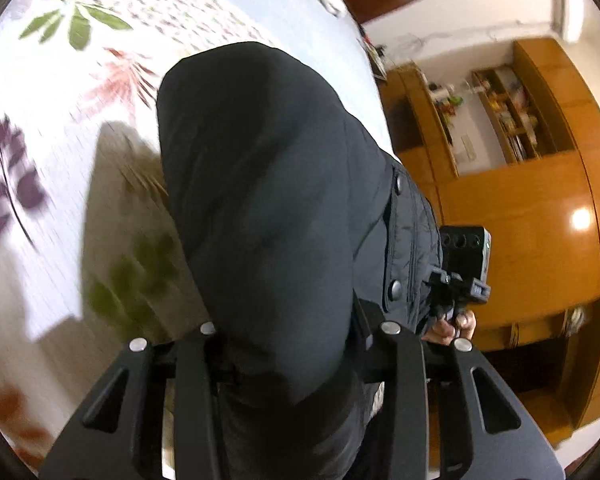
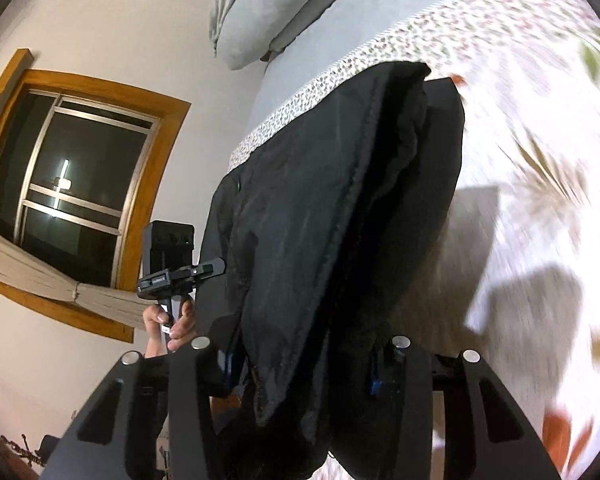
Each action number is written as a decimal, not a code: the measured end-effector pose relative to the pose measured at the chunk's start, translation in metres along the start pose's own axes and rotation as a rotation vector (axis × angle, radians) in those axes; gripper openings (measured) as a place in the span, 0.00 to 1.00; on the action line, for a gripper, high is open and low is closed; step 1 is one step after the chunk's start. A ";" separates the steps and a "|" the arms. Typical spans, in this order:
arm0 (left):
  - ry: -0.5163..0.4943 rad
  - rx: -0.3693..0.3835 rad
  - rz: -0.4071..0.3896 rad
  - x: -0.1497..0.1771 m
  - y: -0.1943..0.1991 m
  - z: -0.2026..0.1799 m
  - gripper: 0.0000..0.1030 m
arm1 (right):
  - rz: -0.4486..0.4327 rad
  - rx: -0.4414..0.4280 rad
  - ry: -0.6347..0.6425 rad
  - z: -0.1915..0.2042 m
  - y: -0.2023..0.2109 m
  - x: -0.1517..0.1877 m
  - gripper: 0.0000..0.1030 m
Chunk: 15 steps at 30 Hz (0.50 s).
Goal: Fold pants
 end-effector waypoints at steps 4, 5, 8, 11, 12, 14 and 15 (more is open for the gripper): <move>0.063 -0.030 0.008 -0.036 -0.008 0.045 0.37 | 0.028 0.020 -0.015 -0.019 -0.040 -0.042 0.45; 0.069 -0.047 0.015 -0.038 -0.011 0.055 0.38 | 0.036 0.025 -0.024 -0.026 -0.047 -0.049 0.45; 0.082 -0.083 0.041 -0.045 -0.025 0.082 0.44 | 0.042 0.061 -0.063 -0.052 -0.065 -0.060 0.45; 0.054 -0.098 0.041 -0.046 -0.028 0.083 0.51 | 0.038 0.081 -0.101 -0.077 -0.064 -0.061 0.59; 0.048 -0.102 0.038 -0.046 -0.028 0.082 0.54 | 0.036 0.096 -0.105 -0.082 -0.062 -0.061 0.66; 0.043 -0.100 0.022 -0.049 -0.021 0.078 0.54 | 0.039 0.101 -0.122 -0.088 -0.058 -0.057 0.71; 0.045 -0.090 0.000 -0.048 -0.013 0.075 0.56 | 0.015 0.094 -0.125 -0.087 -0.050 -0.055 0.76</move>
Point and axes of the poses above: each gripper's, at about its wrist camera, not at the fingertips, and y roughly against the way its jaws point, z to its left, x to its underside, the point moved 6 cm from there along -y, roughly the way its jaws point, and after that the axes turned 11 degrees about -x, right-handed, at the moved point
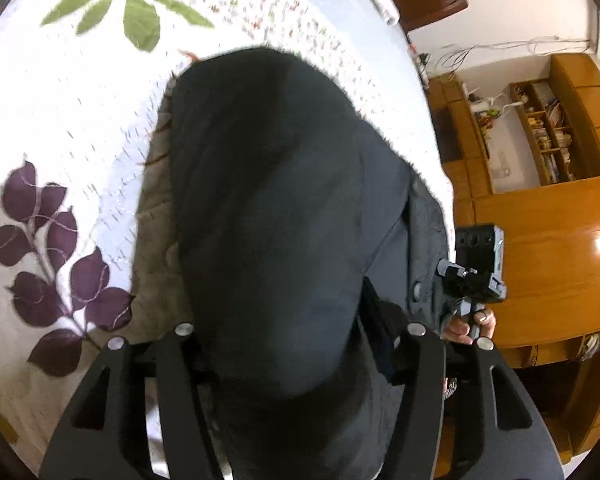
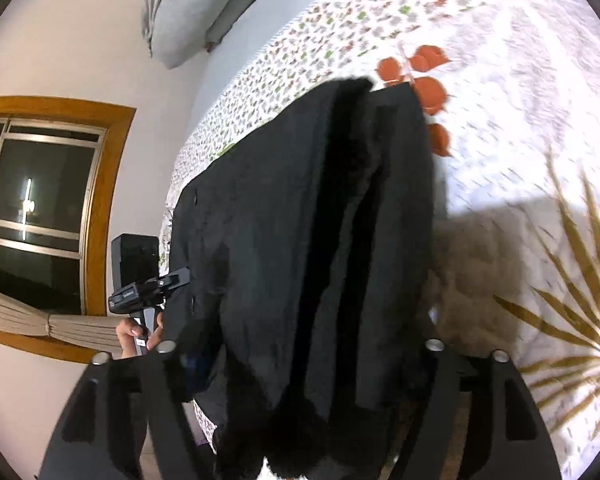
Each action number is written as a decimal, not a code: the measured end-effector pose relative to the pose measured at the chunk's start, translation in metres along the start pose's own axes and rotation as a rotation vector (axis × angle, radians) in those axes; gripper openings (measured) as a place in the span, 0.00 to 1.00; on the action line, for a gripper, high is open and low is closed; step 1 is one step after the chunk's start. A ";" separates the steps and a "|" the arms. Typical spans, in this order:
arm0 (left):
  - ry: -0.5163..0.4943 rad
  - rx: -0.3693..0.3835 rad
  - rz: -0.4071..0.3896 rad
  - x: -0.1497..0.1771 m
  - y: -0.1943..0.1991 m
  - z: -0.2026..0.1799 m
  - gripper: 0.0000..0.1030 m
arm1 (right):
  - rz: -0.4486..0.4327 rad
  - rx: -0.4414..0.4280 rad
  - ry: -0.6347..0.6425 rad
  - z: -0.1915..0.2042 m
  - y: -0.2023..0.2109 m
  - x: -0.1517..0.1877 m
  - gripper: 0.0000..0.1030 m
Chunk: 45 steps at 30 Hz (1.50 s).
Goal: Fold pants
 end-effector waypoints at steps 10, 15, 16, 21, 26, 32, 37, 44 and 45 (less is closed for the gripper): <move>-0.071 -0.252 -0.193 0.020 0.056 0.005 0.84 | -0.095 0.111 0.094 0.011 0.046 0.024 0.85; -0.069 -0.302 -0.152 0.026 0.044 0.005 0.84 | -0.090 0.174 0.071 0.004 0.036 0.029 0.85; -0.066 -0.290 -0.153 0.027 0.045 0.003 0.84 | -0.098 0.167 0.070 0.005 0.037 0.029 0.85; -0.041 -0.284 -0.238 0.050 0.074 -0.006 0.85 | -0.170 0.144 0.076 0.028 0.064 0.036 0.85; -0.017 -0.390 -0.376 0.101 0.119 -0.012 0.88 | -0.320 0.248 0.146 0.064 0.105 0.078 0.86; -0.130 -0.517 -0.535 0.221 0.180 -0.055 0.93 | -0.475 0.427 0.290 0.114 0.143 0.185 0.91; -0.176 -0.578 -0.600 0.302 0.215 -0.092 0.95 | -0.558 0.505 0.301 0.147 0.164 0.271 0.94; -0.244 -0.682 -0.726 0.384 0.254 -0.162 0.97 | -0.590 0.576 0.427 0.205 0.171 0.353 0.96; -0.246 -0.677 -0.738 0.395 0.258 -0.170 0.97 | -0.598 0.580 0.445 0.215 0.170 0.365 0.96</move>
Point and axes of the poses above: each gripper's, at about its wrist camera, not at the fingertips, and y roughly against the way its jaws point, z to its left, x to its underside, the point moved 6 cm from there along -y, roughly the way its jaws point, and after that the axes turned 11 degrees about -x, right-handed, at the moved point
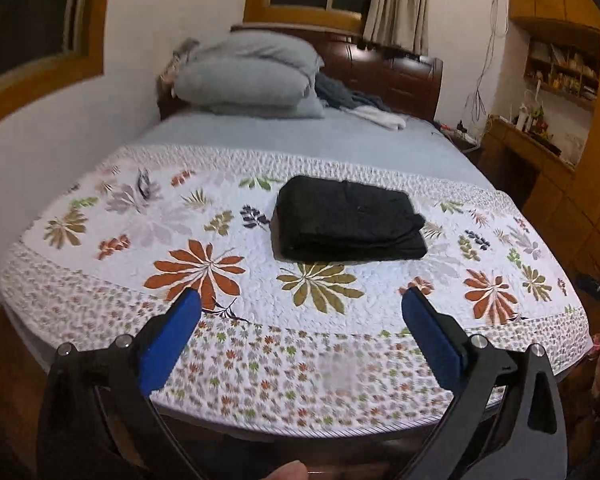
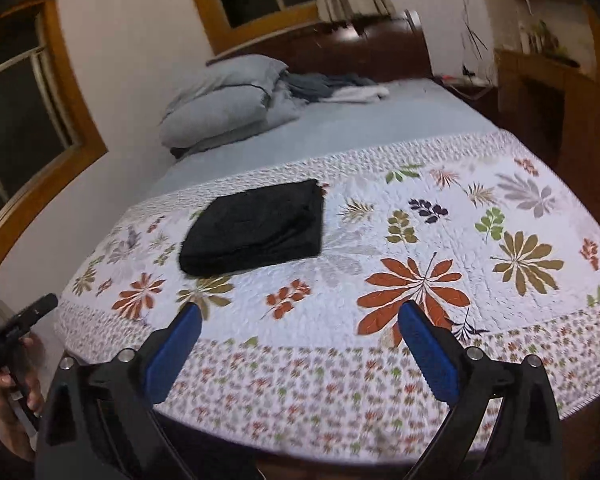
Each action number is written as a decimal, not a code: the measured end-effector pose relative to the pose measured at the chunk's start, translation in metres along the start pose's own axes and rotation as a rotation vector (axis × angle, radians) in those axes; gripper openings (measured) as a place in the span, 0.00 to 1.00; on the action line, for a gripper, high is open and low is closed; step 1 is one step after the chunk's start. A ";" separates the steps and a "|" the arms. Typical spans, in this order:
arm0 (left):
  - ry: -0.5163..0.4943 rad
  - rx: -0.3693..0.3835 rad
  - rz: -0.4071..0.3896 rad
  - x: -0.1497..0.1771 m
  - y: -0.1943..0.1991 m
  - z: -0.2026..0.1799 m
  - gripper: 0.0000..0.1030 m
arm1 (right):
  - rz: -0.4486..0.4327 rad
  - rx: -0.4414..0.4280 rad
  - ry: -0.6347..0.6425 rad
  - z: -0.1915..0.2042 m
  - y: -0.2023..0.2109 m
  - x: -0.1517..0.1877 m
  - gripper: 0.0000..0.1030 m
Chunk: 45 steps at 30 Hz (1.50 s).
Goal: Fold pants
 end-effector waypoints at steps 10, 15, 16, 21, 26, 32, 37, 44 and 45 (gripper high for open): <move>0.023 -0.034 -0.084 0.013 0.102 -0.018 0.97 | -0.011 -0.030 0.064 0.068 0.065 0.031 0.96; 0.014 -0.070 -0.112 0.017 0.139 -0.025 0.97 | -0.003 -0.027 0.125 0.101 0.087 0.047 0.96; 0.017 -0.069 -0.118 0.018 0.144 -0.026 0.97 | -0.008 -0.025 0.136 0.106 0.092 0.048 0.96; 0.005 -0.075 -0.132 0.018 0.164 -0.032 0.97 | -0.037 -0.028 0.186 0.133 0.112 0.052 0.96; 0.007 -0.051 -0.143 0.023 0.173 -0.037 0.97 | -0.086 -0.014 0.229 0.148 0.130 0.047 0.96; -0.008 -0.067 -0.106 0.036 0.165 -0.039 0.97 | -0.142 0.030 0.266 0.154 0.134 0.043 0.96; -0.016 -0.088 -0.084 0.039 0.145 -0.037 0.97 | -0.125 0.029 0.262 0.152 0.114 0.042 0.96; -0.031 -0.094 -0.051 0.038 0.119 -0.037 0.97 | -0.101 0.035 0.248 0.144 0.087 0.039 0.96; -0.028 -0.094 -0.050 0.038 0.115 -0.037 0.97 | -0.095 0.036 0.248 0.143 0.082 0.038 0.96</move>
Point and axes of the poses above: each gripper's, at about its wrist camera, not at the fingertips, and y roughly against the way its jaws point, z to its left, x to its underside, the point moved 6 cm from there along -y, roughly the way its jaws point, and after that the axes turned 11 degrees about -x, right-handed, at the moved point
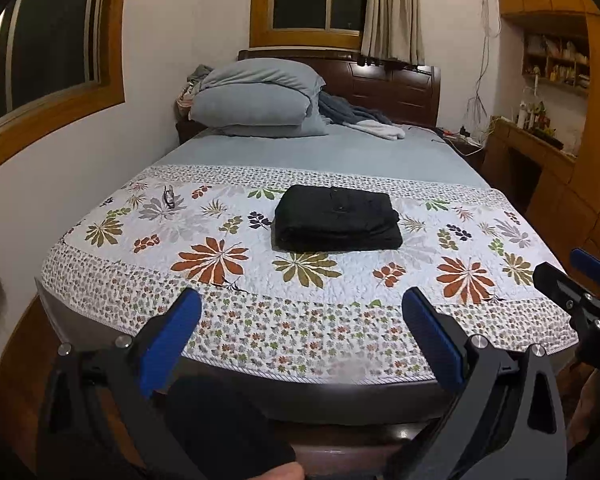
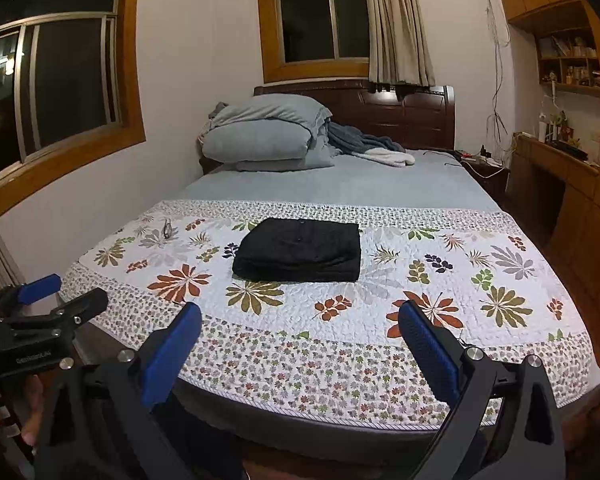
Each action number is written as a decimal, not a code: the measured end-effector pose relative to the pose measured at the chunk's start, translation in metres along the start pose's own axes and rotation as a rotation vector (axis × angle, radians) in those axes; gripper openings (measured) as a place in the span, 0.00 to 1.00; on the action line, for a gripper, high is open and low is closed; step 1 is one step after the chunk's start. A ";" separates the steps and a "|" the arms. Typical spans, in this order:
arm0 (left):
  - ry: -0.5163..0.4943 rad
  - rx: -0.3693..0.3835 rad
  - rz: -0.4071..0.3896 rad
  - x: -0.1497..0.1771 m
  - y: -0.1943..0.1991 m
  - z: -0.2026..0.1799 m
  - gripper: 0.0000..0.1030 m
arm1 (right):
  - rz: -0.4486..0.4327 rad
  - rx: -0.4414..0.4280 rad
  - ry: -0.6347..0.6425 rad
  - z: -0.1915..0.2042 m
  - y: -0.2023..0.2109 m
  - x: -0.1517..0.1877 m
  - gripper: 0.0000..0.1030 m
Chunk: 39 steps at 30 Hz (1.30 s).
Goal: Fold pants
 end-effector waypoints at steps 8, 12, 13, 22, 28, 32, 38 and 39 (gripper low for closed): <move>0.013 0.003 0.020 -0.004 -0.021 -0.001 0.97 | 0.020 -0.015 -0.012 -0.003 -0.023 0.000 0.96; 0.005 -0.001 0.006 -0.008 -0.023 -0.004 0.97 | 0.027 -0.032 -0.034 -0.007 -0.032 0.000 0.96; 0.002 -0.007 0.002 -0.008 -0.024 -0.005 0.97 | 0.029 -0.032 -0.037 -0.008 -0.034 0.001 0.96; 0.001 -0.012 -0.007 -0.014 -0.036 -0.009 0.97 | 0.049 -0.035 -0.044 -0.012 -0.051 0.003 0.96; -0.020 -0.042 -0.020 -0.017 -0.043 -0.011 0.97 | 0.071 -0.038 -0.041 -0.011 -0.063 0.007 0.96; -0.024 -0.041 -0.022 -0.017 -0.046 -0.013 0.97 | 0.081 -0.042 -0.041 -0.009 -0.068 0.010 0.96; -0.025 -0.008 -0.048 -0.018 -0.041 -0.018 0.97 | 0.084 -0.039 -0.047 -0.011 -0.068 0.012 0.96; -0.024 -0.013 -0.062 -0.018 -0.040 -0.018 0.97 | 0.083 -0.039 -0.048 -0.011 -0.068 0.012 0.96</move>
Point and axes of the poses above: each gripper's, at about its wrist camera, not at the fingertips, and y roughly against the way its jaws point, z to its left, x to its underside, the point moved 6 cm from there along -y, roughly the way its jaws point, and after that the axes turned 11 degrees about -x, right-handed, at the moved point
